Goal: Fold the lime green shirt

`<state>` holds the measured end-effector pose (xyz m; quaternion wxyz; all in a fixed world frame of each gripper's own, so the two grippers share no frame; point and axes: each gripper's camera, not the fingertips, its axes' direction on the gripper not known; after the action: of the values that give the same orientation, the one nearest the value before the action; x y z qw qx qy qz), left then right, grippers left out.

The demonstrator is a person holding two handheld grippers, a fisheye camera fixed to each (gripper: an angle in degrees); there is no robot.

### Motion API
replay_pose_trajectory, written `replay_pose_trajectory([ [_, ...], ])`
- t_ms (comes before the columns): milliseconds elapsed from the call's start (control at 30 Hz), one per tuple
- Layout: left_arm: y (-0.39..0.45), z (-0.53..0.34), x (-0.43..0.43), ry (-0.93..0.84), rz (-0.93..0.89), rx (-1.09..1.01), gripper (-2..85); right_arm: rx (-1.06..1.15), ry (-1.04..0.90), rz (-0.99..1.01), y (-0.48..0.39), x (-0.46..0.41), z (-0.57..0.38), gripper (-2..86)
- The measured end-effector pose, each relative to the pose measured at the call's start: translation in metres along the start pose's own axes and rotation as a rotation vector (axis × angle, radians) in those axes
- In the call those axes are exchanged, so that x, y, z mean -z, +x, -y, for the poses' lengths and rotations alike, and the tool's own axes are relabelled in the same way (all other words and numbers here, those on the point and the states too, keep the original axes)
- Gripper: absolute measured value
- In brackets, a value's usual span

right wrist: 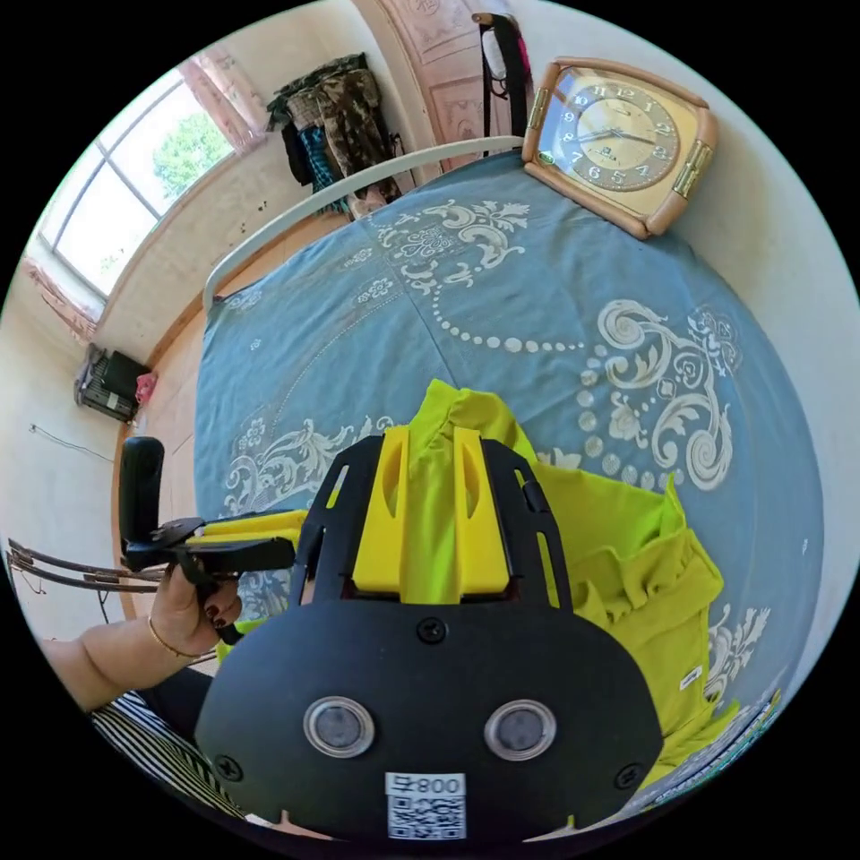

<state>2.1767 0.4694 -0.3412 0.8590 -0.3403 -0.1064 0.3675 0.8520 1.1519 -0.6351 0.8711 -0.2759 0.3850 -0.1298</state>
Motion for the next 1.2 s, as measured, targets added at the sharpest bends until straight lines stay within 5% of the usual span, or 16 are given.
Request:
replay_pose_trajectory([
  [400,-0.005,-0.042,0.019,-0.003,0.029,-0.042,2.1,0.07,-0.056,-0.203,0.007,-0.058,0.022,3.1],
  [767,0.086,-0.124,0.024,0.029,0.137,-0.553,1.1,-0.193,0.299,0.442,0.177,0.092,-0.066,0.7],
  [933,0.13,-0.193,-0.023,-0.071,0.258,-0.863,1.0,-0.31,0.327,0.541,0.251,0.114,-0.138,0.7],
  [1200,0.136,-0.268,-0.106,-0.272,0.466,-1.058,1.2,-0.474,0.244,0.582,0.321,0.089,-0.195,1.0],
])
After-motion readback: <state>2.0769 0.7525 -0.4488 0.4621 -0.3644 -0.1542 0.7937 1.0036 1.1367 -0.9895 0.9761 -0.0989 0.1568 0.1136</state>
